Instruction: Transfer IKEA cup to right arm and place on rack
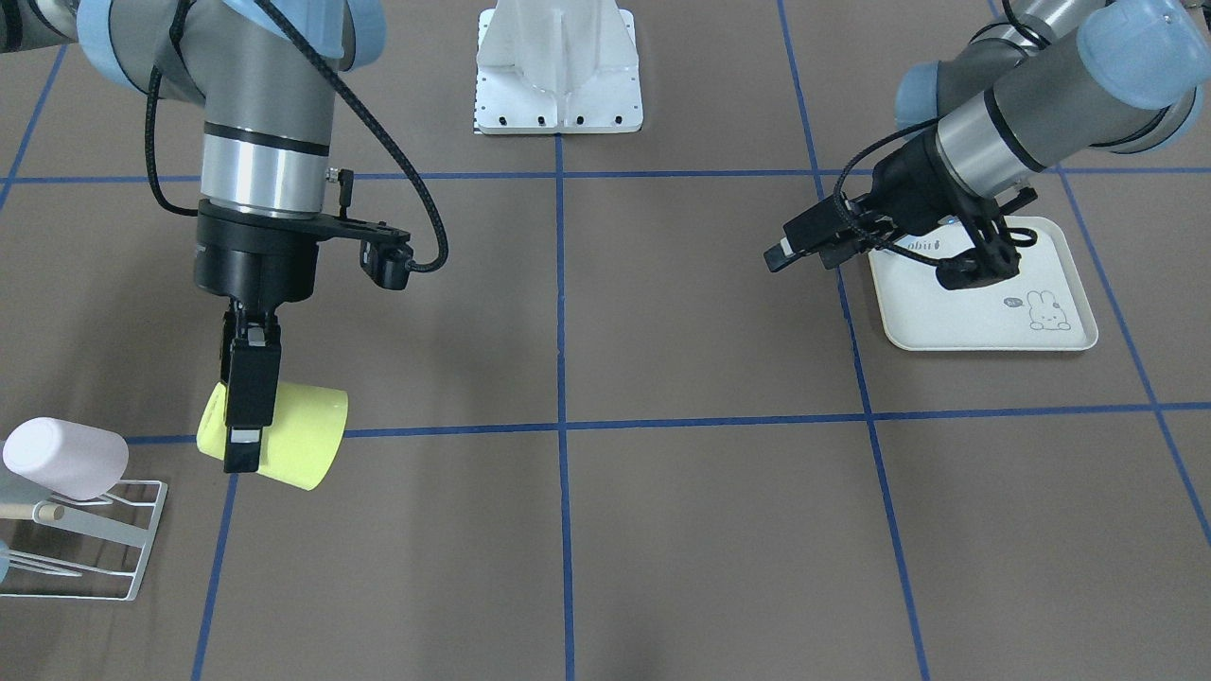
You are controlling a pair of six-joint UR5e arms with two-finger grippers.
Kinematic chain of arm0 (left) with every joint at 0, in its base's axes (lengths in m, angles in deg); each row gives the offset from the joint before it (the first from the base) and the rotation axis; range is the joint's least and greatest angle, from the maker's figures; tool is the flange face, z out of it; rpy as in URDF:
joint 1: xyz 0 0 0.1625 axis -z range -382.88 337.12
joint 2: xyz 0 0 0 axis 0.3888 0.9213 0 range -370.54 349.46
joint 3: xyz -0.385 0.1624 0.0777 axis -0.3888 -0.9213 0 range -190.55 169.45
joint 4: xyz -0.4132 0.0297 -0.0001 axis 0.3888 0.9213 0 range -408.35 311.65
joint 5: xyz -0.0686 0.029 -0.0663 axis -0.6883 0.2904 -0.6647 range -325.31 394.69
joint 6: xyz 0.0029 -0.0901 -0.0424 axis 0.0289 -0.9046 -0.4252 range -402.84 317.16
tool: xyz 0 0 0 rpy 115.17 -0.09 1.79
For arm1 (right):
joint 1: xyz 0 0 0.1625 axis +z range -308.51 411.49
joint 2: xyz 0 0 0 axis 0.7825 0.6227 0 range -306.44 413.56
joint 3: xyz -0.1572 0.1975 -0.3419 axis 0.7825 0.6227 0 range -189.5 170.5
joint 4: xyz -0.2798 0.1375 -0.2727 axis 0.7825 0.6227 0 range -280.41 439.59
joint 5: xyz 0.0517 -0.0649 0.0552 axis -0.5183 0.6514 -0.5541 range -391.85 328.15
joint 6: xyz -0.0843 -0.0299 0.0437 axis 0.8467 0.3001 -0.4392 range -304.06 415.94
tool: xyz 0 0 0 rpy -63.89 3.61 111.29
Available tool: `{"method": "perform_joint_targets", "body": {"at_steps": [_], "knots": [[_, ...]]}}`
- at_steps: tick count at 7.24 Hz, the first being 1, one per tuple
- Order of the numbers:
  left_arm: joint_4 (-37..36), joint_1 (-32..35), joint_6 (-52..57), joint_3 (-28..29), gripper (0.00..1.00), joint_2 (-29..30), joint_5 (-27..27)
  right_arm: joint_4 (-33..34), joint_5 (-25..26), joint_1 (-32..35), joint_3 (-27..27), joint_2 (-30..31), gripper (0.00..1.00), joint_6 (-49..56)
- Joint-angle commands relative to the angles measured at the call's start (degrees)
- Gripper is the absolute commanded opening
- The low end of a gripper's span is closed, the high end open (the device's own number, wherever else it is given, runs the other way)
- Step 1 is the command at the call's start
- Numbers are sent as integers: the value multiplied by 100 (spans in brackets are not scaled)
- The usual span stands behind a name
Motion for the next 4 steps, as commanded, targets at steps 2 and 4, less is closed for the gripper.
{"method": "perform_joint_targets", "body": {"at_steps": [2,4], "knots": [[13,-16,0,18,100,-10,28,19,910,104,565,44,27,2347],[13,-16,0,18,100,-10,54,-51,983,428,839,210,27,2799]]}}
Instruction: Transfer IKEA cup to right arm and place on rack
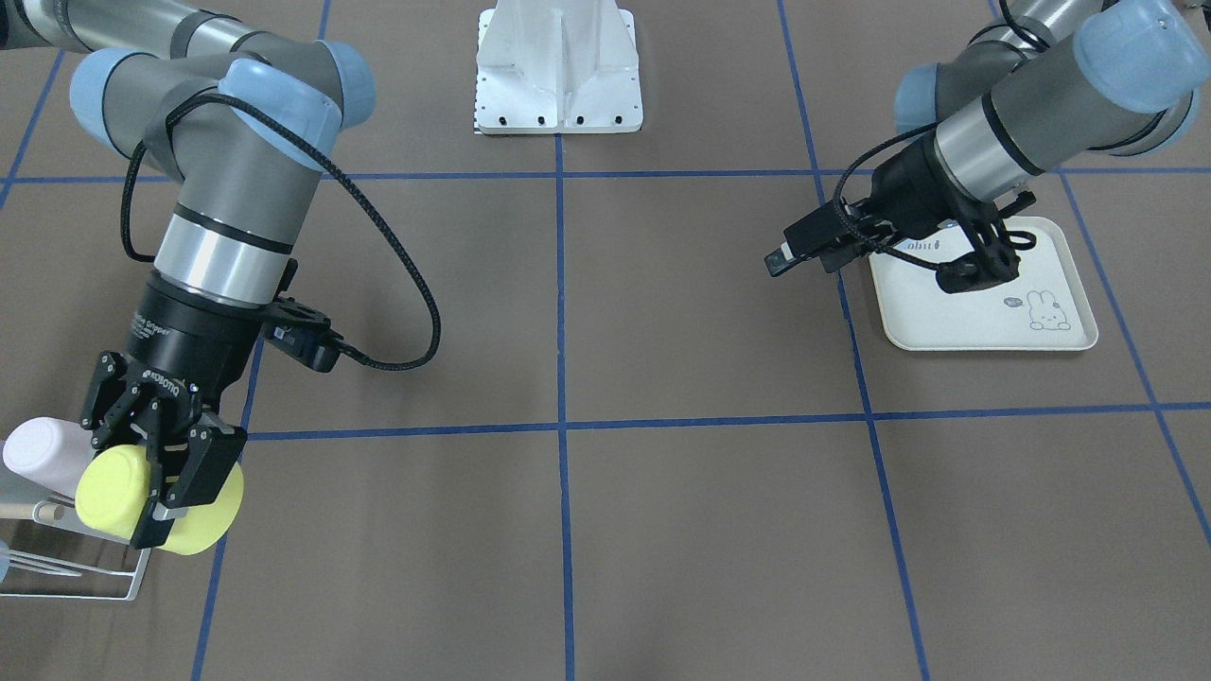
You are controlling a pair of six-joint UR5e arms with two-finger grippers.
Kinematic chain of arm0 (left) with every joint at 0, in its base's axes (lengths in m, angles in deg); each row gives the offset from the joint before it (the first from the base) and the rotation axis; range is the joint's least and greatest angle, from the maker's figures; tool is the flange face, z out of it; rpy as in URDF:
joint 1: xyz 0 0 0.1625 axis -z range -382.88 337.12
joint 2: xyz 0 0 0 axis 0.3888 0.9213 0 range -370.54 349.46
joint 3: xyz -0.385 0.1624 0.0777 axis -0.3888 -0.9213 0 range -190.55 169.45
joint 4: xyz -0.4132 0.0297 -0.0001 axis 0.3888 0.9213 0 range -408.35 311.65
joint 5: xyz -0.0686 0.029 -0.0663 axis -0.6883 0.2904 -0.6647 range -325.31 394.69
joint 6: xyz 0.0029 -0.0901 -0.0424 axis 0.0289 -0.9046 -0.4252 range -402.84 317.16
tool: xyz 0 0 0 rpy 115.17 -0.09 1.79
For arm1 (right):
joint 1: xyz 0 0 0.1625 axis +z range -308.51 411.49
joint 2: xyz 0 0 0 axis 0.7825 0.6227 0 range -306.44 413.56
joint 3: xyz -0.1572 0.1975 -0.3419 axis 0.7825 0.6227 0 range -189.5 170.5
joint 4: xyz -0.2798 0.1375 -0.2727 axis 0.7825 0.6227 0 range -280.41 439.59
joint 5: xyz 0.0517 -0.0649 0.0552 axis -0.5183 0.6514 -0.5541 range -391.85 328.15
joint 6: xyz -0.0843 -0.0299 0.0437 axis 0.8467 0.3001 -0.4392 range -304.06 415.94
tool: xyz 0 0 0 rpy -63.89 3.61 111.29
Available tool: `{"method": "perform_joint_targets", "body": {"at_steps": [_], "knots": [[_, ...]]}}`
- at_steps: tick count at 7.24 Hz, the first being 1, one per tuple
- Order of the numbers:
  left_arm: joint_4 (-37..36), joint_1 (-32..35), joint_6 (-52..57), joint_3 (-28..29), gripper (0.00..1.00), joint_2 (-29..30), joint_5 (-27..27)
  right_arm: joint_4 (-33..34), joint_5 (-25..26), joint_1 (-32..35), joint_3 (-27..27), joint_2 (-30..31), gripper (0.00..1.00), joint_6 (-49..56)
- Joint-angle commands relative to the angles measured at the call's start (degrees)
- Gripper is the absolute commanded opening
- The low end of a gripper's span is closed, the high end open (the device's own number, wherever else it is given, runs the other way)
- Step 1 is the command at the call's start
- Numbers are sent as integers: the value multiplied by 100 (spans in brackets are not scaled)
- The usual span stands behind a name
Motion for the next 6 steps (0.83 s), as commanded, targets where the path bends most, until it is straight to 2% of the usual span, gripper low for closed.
{"method": "perform_joint_targets", "body": {"at_steps": [1,3,6], "knots": [[-4,-10,-9,1,100,0,9,-34,53,291,140,197,26,412],[-4,-11,0,9,100,0,61,-724,9,537,218,670,28,587],[-4,-11,0,1,100,9,53,-2025,-9,722,1024,1024,29,860]]}}
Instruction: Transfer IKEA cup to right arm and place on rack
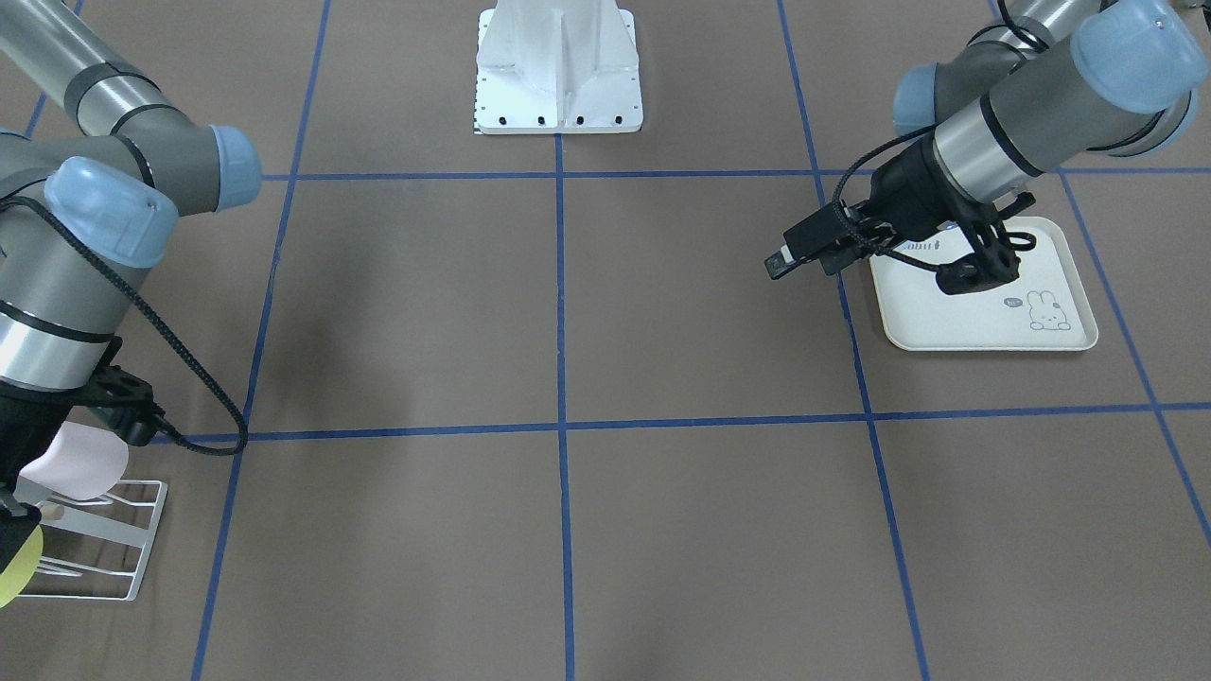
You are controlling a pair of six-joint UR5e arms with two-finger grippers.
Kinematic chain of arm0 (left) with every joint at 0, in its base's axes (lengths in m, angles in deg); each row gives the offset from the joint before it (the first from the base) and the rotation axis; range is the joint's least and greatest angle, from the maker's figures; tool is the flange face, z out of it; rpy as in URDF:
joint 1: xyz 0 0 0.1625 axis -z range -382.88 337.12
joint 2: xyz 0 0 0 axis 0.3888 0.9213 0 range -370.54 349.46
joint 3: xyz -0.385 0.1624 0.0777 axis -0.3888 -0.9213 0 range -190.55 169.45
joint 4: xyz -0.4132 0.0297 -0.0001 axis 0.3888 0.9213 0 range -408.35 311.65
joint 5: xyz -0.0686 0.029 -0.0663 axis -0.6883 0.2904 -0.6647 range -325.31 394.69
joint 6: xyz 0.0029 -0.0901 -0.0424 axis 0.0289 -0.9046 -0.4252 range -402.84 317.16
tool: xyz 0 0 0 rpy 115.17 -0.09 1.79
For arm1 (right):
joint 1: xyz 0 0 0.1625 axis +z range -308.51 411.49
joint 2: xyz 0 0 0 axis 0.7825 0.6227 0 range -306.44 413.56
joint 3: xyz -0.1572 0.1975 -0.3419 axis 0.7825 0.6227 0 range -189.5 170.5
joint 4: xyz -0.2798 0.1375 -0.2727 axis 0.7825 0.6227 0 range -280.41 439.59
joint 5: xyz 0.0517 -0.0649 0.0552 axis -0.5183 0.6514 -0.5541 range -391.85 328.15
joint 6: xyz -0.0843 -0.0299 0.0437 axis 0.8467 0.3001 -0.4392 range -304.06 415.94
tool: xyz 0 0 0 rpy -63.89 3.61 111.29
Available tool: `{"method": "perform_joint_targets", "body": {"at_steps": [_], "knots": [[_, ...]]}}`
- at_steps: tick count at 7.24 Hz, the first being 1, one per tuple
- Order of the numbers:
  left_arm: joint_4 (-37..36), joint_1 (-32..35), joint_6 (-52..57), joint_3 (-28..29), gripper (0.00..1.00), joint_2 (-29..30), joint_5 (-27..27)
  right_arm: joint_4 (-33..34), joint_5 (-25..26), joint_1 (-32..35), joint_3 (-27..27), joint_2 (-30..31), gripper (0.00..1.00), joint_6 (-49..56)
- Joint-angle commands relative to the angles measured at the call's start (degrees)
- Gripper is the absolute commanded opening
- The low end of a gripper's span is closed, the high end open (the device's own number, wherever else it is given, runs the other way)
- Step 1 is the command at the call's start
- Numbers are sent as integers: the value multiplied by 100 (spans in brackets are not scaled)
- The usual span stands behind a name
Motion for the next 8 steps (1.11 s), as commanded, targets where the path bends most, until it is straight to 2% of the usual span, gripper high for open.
{"method": "perform_joint_targets", "body": {"at_steps": [1,8], "knots": [[9,0,0,-1,100,4,3,-770,-5,101,606,85,32,197],[17,-9,0,43,100,4,-5,-887,48,-30,1013,77,39,198]]}}
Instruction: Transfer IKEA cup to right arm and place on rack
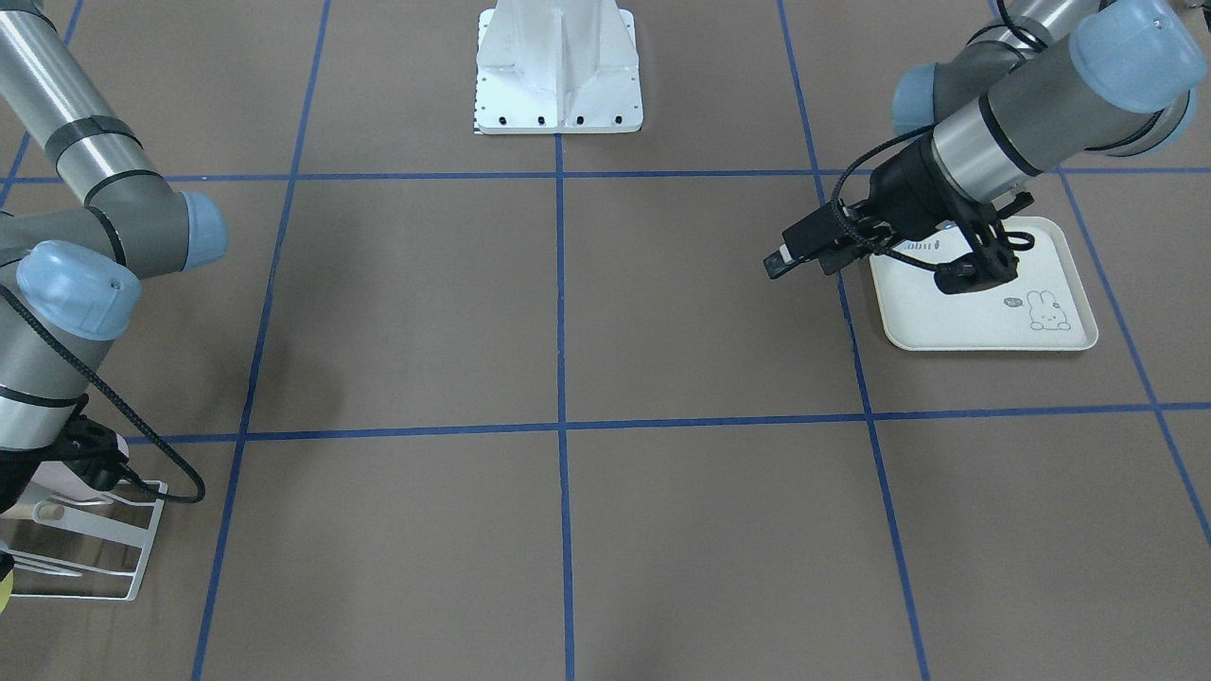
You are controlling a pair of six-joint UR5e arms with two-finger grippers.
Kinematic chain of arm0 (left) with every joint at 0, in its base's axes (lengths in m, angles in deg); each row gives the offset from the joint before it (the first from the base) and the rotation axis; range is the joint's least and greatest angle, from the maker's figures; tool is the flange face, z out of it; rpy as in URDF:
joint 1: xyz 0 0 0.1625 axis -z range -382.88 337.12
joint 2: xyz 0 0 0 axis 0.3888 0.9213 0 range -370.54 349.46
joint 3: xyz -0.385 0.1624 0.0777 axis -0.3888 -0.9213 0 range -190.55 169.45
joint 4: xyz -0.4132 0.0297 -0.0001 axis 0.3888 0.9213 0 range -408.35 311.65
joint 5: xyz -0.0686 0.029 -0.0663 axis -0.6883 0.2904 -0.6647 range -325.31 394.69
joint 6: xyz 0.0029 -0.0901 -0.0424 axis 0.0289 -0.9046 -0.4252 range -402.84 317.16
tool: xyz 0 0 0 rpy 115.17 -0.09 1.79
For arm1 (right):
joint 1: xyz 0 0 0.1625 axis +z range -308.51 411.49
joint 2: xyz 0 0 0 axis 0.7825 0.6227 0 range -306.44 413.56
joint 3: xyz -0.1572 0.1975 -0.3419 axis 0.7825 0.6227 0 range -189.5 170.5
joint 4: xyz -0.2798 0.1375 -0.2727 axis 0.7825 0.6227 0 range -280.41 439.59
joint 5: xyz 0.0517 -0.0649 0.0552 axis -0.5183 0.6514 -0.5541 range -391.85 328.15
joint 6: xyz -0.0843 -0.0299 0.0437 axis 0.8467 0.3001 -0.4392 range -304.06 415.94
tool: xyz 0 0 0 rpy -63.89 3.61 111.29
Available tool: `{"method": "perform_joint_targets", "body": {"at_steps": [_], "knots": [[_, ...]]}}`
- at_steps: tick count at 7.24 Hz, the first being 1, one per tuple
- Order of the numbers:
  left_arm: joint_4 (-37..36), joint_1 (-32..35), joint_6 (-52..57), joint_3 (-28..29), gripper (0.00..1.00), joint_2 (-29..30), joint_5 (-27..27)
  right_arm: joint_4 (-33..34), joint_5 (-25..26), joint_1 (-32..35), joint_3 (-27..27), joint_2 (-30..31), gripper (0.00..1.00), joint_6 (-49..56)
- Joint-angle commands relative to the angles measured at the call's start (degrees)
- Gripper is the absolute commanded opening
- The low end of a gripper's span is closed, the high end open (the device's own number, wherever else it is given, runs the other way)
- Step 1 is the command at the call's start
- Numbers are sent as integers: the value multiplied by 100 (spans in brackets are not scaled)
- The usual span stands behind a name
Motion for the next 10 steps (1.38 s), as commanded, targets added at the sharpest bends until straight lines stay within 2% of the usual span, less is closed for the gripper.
{"method": "perform_joint_targets", "body": {"at_steps": [1,10], "knots": [[7,-1,0,35,100,0,-6,-10,26,-64,45,17,40,-3],[7,-18,-9,96,100,53,38,-37,35,-108,-7,236,42,94]]}}
